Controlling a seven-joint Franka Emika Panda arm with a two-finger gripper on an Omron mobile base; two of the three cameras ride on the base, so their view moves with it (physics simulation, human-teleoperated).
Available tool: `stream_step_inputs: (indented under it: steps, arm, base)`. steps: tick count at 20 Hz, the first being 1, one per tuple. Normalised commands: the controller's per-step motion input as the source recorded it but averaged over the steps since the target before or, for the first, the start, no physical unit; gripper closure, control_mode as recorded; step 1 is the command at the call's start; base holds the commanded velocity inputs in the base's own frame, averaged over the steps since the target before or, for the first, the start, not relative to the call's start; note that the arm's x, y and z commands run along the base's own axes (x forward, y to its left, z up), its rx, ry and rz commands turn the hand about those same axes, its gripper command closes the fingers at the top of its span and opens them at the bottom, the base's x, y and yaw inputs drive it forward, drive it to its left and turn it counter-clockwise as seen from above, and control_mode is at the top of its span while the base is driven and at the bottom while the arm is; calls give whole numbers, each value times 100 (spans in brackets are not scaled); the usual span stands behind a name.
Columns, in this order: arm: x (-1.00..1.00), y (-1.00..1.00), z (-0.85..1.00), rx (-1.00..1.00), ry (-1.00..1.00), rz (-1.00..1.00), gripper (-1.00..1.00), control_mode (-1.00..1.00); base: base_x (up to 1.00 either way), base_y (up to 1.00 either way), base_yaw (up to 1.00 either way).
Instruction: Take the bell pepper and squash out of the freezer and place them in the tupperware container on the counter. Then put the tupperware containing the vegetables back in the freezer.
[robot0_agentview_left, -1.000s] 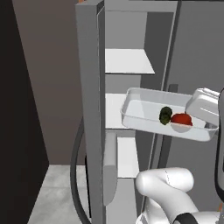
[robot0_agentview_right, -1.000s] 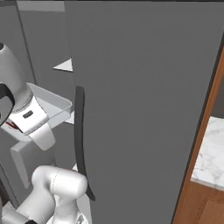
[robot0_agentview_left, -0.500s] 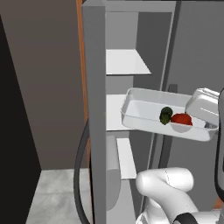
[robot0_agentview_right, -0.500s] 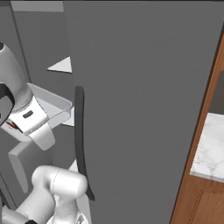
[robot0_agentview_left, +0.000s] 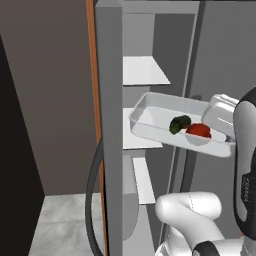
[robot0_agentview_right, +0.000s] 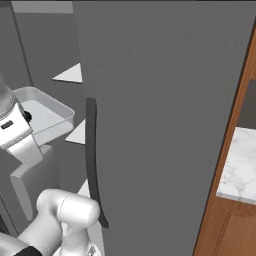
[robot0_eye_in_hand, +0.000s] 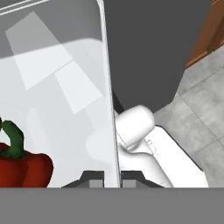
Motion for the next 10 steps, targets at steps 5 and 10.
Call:
stream_step_inputs:
  steps: [5, 10]
  arm:
    - [0, 19, 37, 0, -2, -22, 100, -100]
    - [6, 27, 22, 0, -1, -27, 100, -100]
  base:
    - [0, 0, 0]
    - [0, 0, 0]
